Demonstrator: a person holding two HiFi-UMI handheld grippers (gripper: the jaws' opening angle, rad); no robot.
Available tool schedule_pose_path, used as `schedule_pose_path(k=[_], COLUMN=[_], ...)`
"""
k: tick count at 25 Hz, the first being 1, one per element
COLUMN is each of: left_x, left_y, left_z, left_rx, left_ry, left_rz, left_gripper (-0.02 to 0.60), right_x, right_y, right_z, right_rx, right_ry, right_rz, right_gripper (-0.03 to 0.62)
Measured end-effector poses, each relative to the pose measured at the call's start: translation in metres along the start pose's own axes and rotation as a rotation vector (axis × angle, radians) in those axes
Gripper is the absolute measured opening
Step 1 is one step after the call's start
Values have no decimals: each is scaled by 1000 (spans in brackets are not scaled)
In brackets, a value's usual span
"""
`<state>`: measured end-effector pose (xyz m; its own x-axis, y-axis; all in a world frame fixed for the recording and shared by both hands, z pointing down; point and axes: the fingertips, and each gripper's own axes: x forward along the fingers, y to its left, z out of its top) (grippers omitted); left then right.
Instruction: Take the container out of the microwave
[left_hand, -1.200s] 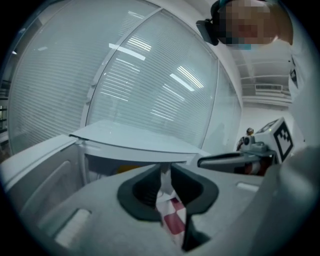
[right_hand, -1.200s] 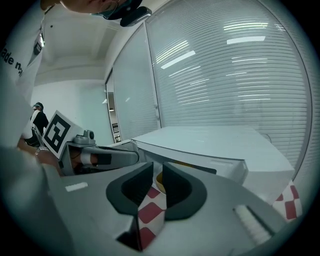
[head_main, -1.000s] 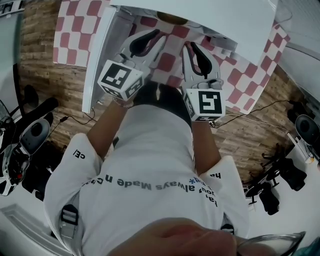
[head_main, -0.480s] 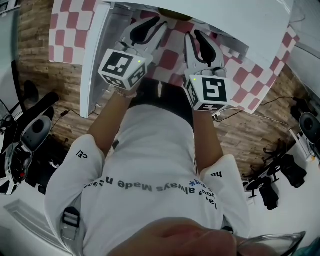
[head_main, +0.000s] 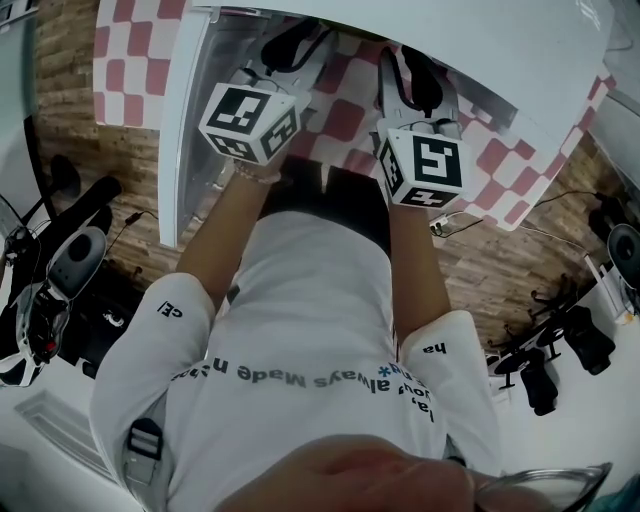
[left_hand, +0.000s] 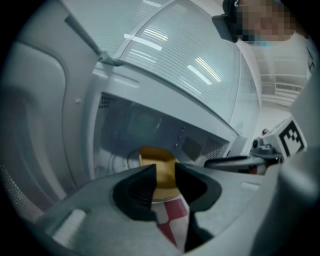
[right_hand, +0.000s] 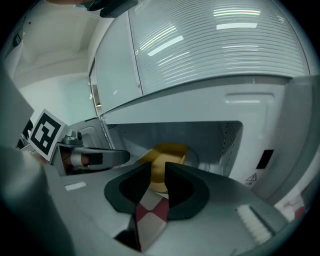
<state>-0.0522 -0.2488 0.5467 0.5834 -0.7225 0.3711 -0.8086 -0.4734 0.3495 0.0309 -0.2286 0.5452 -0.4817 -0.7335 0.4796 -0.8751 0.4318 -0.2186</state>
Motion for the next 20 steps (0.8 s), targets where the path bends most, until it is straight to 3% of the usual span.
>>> schedule_pose_path(k=[20], left_x=[35], left_y=[25], left_z=[-10], left_rx=[-47], left_ry=[17], left_rz=[53], left_gripper=[179], right_x=[35], right_y=[-27], right_z=[-11], right_rx=[69], right_ry=[18], right_rz=[-54], right_gripper=[152])
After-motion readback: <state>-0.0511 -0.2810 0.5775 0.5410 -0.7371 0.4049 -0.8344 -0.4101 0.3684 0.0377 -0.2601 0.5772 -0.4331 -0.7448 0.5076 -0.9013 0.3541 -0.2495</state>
